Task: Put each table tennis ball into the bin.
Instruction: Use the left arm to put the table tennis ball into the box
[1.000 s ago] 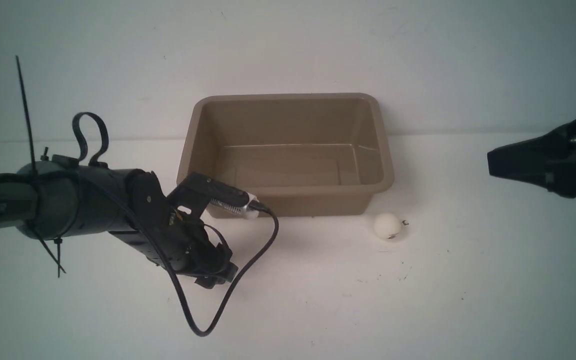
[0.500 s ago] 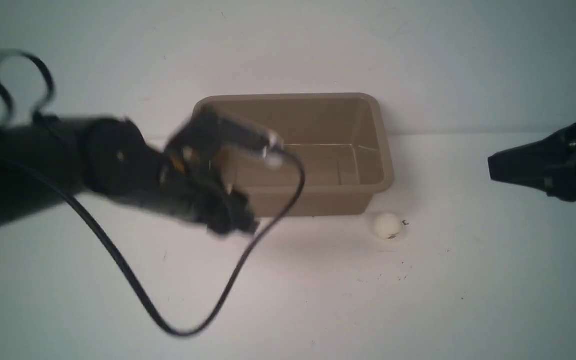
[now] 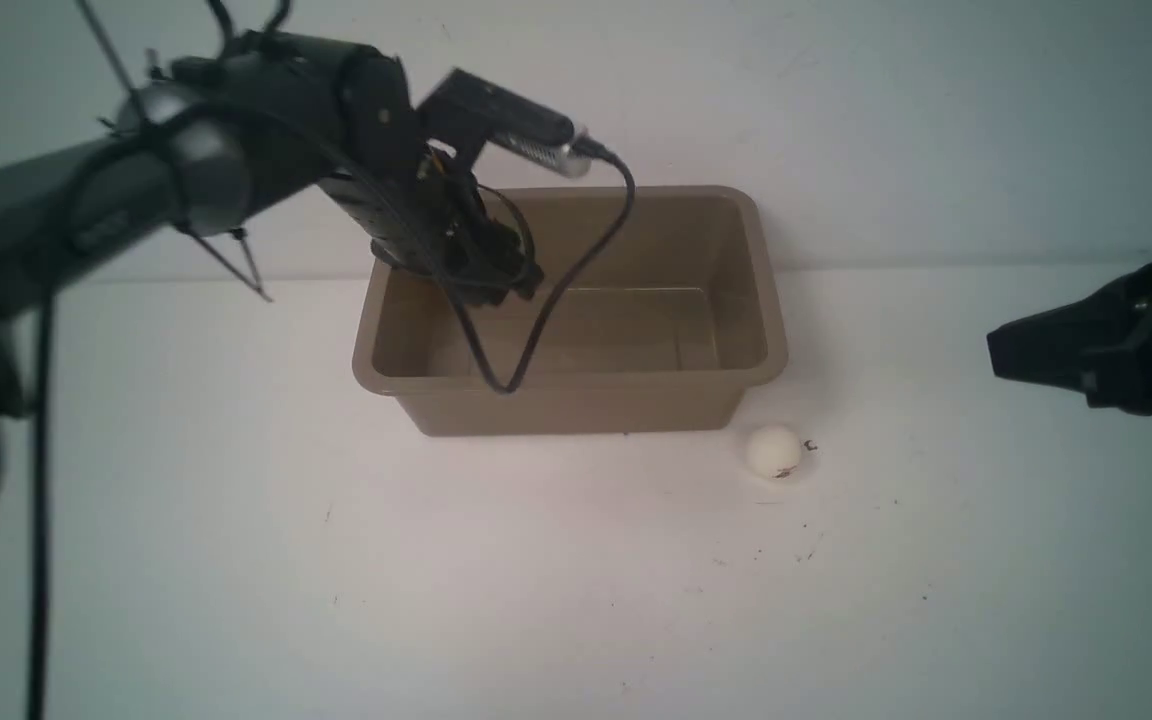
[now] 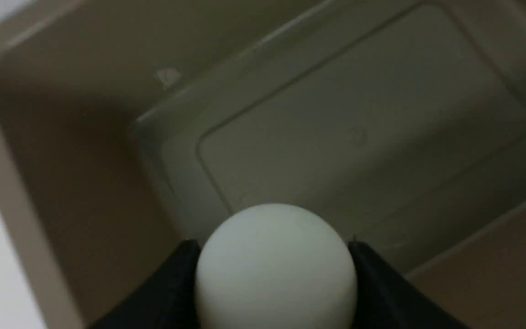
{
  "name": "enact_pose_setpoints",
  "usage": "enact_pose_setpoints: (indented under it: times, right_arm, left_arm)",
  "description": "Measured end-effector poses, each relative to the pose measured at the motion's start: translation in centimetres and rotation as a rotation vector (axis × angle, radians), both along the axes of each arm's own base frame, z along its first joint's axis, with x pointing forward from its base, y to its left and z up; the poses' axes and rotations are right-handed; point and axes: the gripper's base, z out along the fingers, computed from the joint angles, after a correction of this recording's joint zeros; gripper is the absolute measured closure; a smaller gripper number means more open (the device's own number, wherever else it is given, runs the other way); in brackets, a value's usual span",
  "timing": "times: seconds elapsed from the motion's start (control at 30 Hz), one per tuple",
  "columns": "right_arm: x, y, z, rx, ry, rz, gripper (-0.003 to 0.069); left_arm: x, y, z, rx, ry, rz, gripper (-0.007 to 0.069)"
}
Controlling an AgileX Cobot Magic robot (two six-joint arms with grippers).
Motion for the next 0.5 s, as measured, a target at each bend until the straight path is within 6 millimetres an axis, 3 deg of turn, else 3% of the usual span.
enact_pose_setpoints:
  times: [0.17, 0.4, 0.5]
  right_arm:
    - [0.0, 0.0, 0.0, -0.003, 0.0, 0.0, 0.0669]
    - [0.0, -0.1, -0.2, -0.017, 0.013, -0.009, 0.0669]
    - [0.0, -0.2, -0.2, -0.022, 0.012, -0.01, 0.0669]
  left_arm:
    - [0.8, -0.3, -1.0, 0.017, 0.038, -0.014, 0.0276]
    - [0.7, -0.4, -0.7, 0.007, 0.052, -0.006, 0.0086]
    - [0.2, -0.2, 0.5, 0.007, 0.046, -0.006, 0.0074]
